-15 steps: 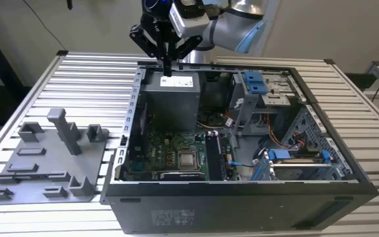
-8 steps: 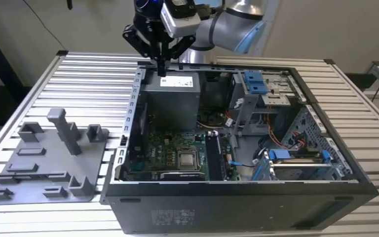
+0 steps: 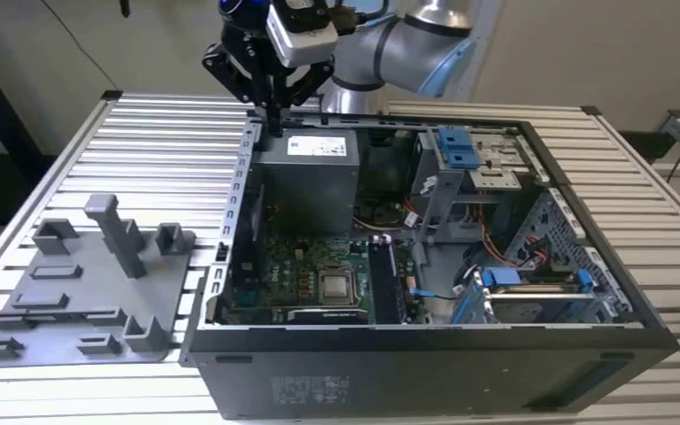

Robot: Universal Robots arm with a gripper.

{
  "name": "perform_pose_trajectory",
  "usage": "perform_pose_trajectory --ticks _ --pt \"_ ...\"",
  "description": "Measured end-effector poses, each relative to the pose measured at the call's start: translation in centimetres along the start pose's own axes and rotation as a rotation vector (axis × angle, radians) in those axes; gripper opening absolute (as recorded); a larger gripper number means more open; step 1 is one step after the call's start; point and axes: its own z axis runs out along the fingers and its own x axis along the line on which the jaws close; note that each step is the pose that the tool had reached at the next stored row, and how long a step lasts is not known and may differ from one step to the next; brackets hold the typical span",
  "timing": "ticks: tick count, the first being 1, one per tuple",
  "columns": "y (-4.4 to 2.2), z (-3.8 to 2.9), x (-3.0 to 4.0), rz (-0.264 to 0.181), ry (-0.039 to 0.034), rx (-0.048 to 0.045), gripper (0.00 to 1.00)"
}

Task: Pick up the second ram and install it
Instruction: 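Reach for the second ram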

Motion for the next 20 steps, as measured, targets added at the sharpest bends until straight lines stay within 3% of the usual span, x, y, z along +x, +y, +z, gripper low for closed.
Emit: perform_pose_trajectory --ticks 12,20 --pt "-0.19 -0.05 2.73 0.0 0.0002 0.0 0.11" --pt "-0.28 -0.08 4.11 0.0 0.0074 0.0005 0.11"
